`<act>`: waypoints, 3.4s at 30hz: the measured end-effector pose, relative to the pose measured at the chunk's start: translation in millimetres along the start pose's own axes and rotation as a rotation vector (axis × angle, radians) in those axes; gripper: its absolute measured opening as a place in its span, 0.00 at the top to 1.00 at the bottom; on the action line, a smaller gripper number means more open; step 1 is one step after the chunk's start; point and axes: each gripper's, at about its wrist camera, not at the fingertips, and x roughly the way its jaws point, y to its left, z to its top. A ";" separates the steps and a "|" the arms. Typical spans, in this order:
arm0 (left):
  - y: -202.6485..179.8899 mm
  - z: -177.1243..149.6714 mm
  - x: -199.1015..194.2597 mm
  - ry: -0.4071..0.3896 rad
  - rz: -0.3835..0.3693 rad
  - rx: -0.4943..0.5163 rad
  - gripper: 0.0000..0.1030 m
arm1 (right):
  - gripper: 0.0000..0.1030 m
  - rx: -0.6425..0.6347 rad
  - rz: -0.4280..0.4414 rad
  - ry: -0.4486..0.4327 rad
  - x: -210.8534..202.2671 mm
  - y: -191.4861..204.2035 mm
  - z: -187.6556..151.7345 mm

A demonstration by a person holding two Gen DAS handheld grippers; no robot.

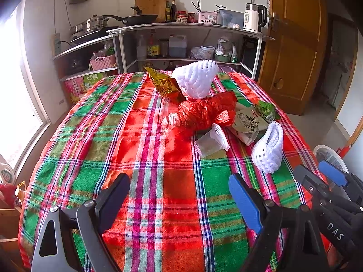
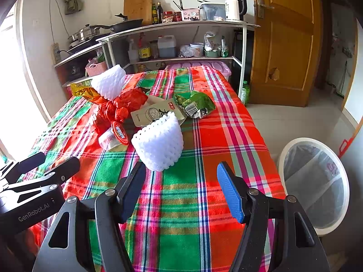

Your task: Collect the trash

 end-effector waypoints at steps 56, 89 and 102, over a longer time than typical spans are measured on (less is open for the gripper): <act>18.3 9.0 23.7 0.060 -0.178 -0.041 0.13 | 0.36 -0.028 0.029 -0.003 12.9 -2.1 7.9; 15.1 48.0 87.8 0.116 -0.336 0.092 0.08 | 0.67 0.004 0.239 0.135 86.7 -9.8 42.7; -17.2 53.8 110.0 0.137 -0.341 0.194 0.19 | 0.69 0.032 0.223 0.059 55.9 -32.5 46.4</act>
